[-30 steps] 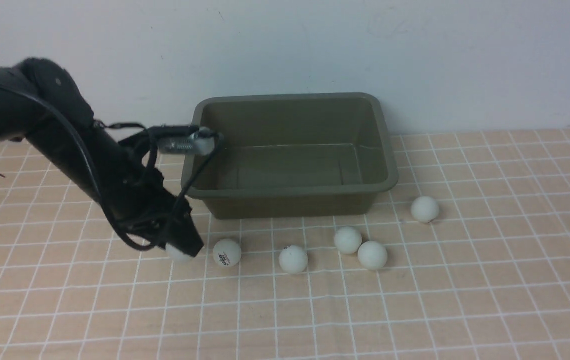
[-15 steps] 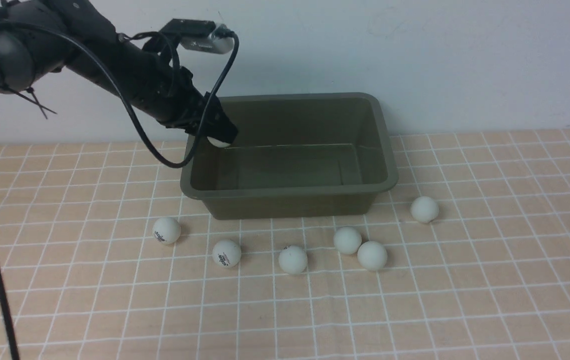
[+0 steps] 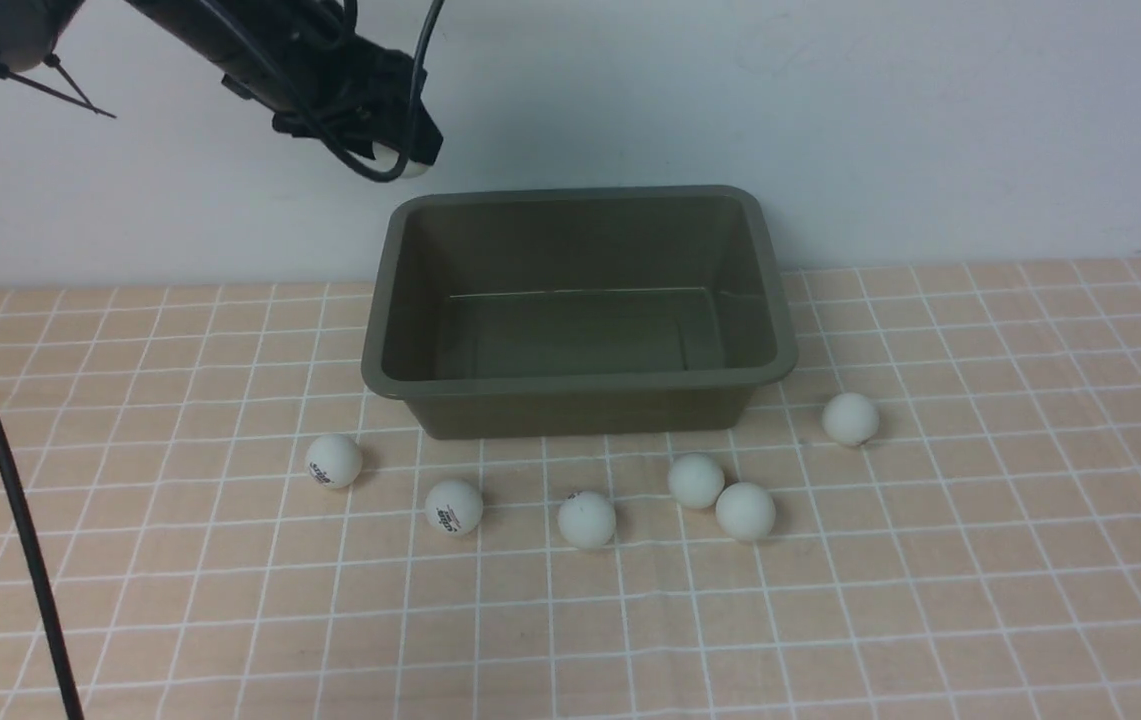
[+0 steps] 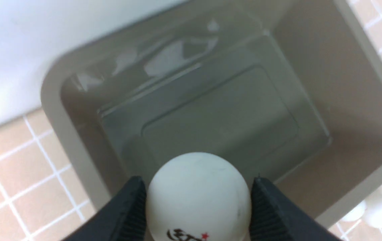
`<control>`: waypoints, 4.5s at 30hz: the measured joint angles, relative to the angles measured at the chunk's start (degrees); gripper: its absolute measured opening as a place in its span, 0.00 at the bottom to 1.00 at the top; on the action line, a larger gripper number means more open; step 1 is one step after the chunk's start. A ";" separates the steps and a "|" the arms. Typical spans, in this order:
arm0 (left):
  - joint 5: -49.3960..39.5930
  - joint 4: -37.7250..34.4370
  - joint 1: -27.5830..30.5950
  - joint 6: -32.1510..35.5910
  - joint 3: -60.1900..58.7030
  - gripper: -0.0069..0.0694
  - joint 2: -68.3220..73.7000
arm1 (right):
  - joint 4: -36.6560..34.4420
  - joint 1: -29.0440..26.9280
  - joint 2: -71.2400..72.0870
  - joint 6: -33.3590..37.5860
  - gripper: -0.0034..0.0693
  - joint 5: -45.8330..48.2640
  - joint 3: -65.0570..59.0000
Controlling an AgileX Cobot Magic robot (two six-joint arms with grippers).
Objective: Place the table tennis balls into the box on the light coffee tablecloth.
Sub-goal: 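Drop the ball into the bin, then reach for and grasp a ping pong ball on the table beside the basket, then drop the ball into the bin, then reach for and grasp a ping pong ball on the table beside the basket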
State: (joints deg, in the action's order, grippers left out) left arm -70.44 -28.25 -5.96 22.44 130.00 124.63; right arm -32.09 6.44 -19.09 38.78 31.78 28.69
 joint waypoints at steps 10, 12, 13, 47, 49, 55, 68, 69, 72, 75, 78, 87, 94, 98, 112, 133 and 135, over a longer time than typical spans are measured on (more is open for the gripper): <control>-0.93 5.07 -6.68 8.57 0.22 0.52 4.07 | 1.29 0.00 0.00 0.08 0.03 0.19 0.00; -0.95 7.53 -6.68 7.95 0.22 0.54 4.69 | 1.42 0.00 0.00 0.08 0.03 1.10 0.00; -0.95 8.53 -6.68 7.36 0.22 0.56 4.86 | 1.58 0.00 0.00 0.08 0.03 1.37 0.00; -0.83 22.45 -4.89 15.27 -43.59 0.09 -22.05 | 4.27 0.00 -0.04 0.12 0.03 8.67 0.00; 0.72 21.40 -4.12 16.37 -44.33 0.14 -20.96 | 4.27 0.00 -0.04 0.12 0.03 8.78 0.00; 7.90 17.34 -0.30 17.69 -44.40 0.43 -16.89 | 4.27 0.00 -0.04 0.12 0.03 10.46 0.00; 15.05 7.43 2.73 21.03 -44.40 0.68 -6.33 | 4.27 0.00 -0.04 0.07 0.03 13.11 0.00; 15.85 7.43 2.73 21.09 -44.40 0.66 -5.63 | 4.27 0.00 -0.04 0.07 0.03 13.34 0.00; 16.91 8.01 2.73 21.09 -44.40 0.62 -4.53 | 4.27 0.00 -0.04 0.07 0.03 14.02 0.00; 16.43 9.13 2.73 20.23 -44.40 0.51 -4.32 | 4.27 0.00 -0.04 0.07 0.03 14.58 0.00; 11.17 10.83 2.73 18.82 -42.34 0.49 -5.54 | 4.27 0.00 -0.04 0.02 0.03 15.15 0.00; 3.00 -0.54 2.45 20.44 -27.23 0.49 -11.27 | 4.32 0.00 -0.04 -0.05 0.03 15.39 0.00; 8.45 -5.89 -1.14 25.82 -21.99 0.49 -5.21 | 4.32 0.00 -0.04 -0.05 0.03 15.33 0.00; 9.61 -3.73 -3.53 26.16 -19.04 0.56 -0.03 | 4.37 0.00 -0.04 -0.06 0.03 15.28 0.00; -0.30 9.20 -3.53 -11.62 -1.93 0.36 -7.20 | 4.73 0.00 -0.04 -0.06 0.03 16.74 0.00; 10.85 -0.30 -4.54 -5.84 -70.30 0.03 -48.35 | 4.73 0.00 -0.04 -0.06 0.03 18.77 0.00; 16.66 -1.41 -6.72 -1.79 -72.10 0.07 -47.15 | 4.73 0.00 -0.04 -0.06 0.03 18.41 0.00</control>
State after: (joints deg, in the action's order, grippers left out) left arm -53.79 -29.66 -12.69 20.65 57.90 77.48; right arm -27.36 6.44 -19.14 38.72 50.19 28.69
